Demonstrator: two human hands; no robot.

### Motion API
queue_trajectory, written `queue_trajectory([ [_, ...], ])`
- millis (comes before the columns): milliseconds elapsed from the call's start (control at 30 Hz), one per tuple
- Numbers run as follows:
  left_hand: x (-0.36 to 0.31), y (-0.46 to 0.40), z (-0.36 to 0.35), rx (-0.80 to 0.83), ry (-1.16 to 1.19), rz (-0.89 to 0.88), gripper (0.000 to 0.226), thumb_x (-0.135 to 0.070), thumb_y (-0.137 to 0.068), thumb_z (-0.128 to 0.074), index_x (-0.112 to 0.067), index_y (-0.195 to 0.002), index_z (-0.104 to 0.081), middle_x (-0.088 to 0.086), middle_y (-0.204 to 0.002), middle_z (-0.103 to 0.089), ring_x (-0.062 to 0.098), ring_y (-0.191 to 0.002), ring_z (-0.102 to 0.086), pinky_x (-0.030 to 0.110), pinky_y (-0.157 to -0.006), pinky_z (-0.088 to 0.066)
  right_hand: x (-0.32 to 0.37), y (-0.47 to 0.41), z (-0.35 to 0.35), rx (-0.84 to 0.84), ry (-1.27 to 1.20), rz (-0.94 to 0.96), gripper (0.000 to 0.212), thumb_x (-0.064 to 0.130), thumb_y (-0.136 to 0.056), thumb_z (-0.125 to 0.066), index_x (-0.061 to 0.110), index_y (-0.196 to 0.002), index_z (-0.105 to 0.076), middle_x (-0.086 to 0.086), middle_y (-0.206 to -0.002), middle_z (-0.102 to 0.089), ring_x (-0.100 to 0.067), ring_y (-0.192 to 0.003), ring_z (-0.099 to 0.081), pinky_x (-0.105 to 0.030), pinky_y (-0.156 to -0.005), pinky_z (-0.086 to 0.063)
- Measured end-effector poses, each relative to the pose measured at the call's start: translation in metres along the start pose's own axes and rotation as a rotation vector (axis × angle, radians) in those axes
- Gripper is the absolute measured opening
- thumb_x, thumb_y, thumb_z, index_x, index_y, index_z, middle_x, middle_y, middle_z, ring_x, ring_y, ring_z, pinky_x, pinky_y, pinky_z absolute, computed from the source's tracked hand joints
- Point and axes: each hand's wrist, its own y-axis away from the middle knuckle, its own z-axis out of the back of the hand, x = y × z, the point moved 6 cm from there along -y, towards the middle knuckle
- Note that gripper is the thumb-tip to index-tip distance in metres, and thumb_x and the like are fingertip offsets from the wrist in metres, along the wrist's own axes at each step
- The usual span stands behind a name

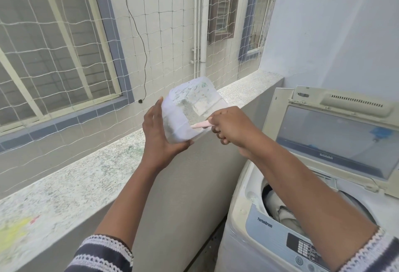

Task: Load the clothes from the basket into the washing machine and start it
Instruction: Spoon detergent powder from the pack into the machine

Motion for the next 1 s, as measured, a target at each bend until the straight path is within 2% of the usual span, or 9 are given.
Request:
queue_trajectory([
  [67, 0.001, 0.001, 0.001, -0.031, -0.028, 0.015, 0.123, -0.053, -0.053, -0.082, -0.031, -0.155, -0.015, -0.008, -0.147, -0.024, 0.012, -0.139, -0.021, 0.047, -0.116, -0.029, -0.001, -0.004, -0.002, 0.008, -0.071, -0.027, 0.016, 0.001, -0.092, -0.048, 0.002, -0.090, -0.064, 0.001, -0.053, -0.042, -0.012, -0.049, -0.033, -0.022, -0.042, -0.028],
  [167, 0.001, 0.001, 0.003, -0.065, -0.109, 0.044, 0.127, -0.061, -0.050, -0.081, -0.022, -0.153, -0.019, -0.002, -0.148, -0.029, 0.017, -0.138, -0.026, 0.042, -0.114, -0.030, -0.002, -0.013, -0.001, -0.002, -0.159, -0.078, 0.019, 0.005, -0.093, -0.049, -0.002, -0.093, -0.067, 0.004, -0.049, -0.045, -0.009, -0.042, -0.039, -0.021, -0.041, -0.036],
  [267, 0.002, -0.001, 0.002, -0.064, -0.149, 0.066, 0.127, -0.060, -0.048, -0.088, -0.023, -0.150, -0.022, -0.007, -0.144, -0.032, 0.016, -0.134, -0.030, 0.039, -0.106, -0.036, 0.000, -0.021, 0.003, -0.009, -0.227, -0.086, 0.023, 0.005, -0.094, -0.049, -0.005, -0.096, -0.070, 0.004, -0.049, -0.044, -0.008, -0.042, -0.040, -0.021, -0.042, -0.038],
  [400, 0.004, -0.005, 0.000, -0.041, -0.205, 0.105, 0.122, -0.065, -0.047, -0.086, -0.022, -0.146, -0.029, -0.006, -0.136, -0.042, 0.018, -0.127, -0.040, 0.050, -0.093, -0.048, 0.005, -0.032, 0.010, -0.007, -0.266, -0.090, 0.025, 0.006, -0.094, -0.049, -0.008, -0.097, -0.070, 0.003, -0.050, -0.043, -0.008, -0.043, -0.038, -0.020, -0.041, -0.038],
  [567, 0.000, -0.004, -0.003, -0.013, -0.153, 0.096, 0.115, -0.061, -0.053, -0.087, -0.028, -0.144, -0.025, -0.019, -0.123, -0.034, 0.016, -0.122, -0.041, 0.042, -0.092, -0.046, 0.013, -0.045, 0.015, -0.027, -0.230, -0.065, 0.024, 0.004, -0.091, -0.049, -0.008, -0.093, -0.070, 0.000, -0.054, -0.042, -0.010, -0.043, -0.037, -0.021, -0.041, -0.036],
  [733, 0.006, -0.001, -0.001, -0.030, -0.079, 0.151, 0.107, -0.058, -0.059, -0.087, -0.037, -0.142, -0.022, -0.023, -0.125, -0.032, 0.001, -0.117, -0.035, 0.032, -0.092, -0.041, 0.018, -0.061, 0.031, -0.104, -0.167, -0.048, 0.026, 0.006, -0.086, -0.051, -0.009, -0.097, -0.070, 0.000, -0.052, -0.040, -0.011, -0.042, -0.033, -0.022, -0.042, -0.030],
  [833, 0.004, -0.001, -0.002, -0.023, -0.087, 0.160, 0.101, -0.055, -0.061, -0.087, -0.044, -0.136, -0.021, -0.025, -0.121, -0.033, 0.000, -0.115, -0.037, 0.029, -0.088, -0.041, 0.017, -0.068, 0.035, -0.090, -0.158, -0.054, 0.030, 0.007, -0.086, -0.050, -0.011, -0.099, -0.070, 0.001, -0.052, -0.038, -0.011, -0.043, -0.031, -0.022, -0.043, -0.028],
  [1000, 0.008, 0.000, -0.004, 0.005, -0.050, 0.225, 0.114, -0.054, -0.063, -0.087, -0.038, -0.148, -0.013, -0.013, -0.141, -0.034, 0.004, -0.126, -0.037, 0.031, -0.092, -0.042, 0.015, -0.076, 0.038, -0.091, -0.170, -0.054, 0.028, 0.007, -0.085, -0.049, -0.007, -0.094, -0.071, 0.001, -0.052, -0.037, -0.011, -0.044, -0.030, -0.023, -0.044, -0.027],
])
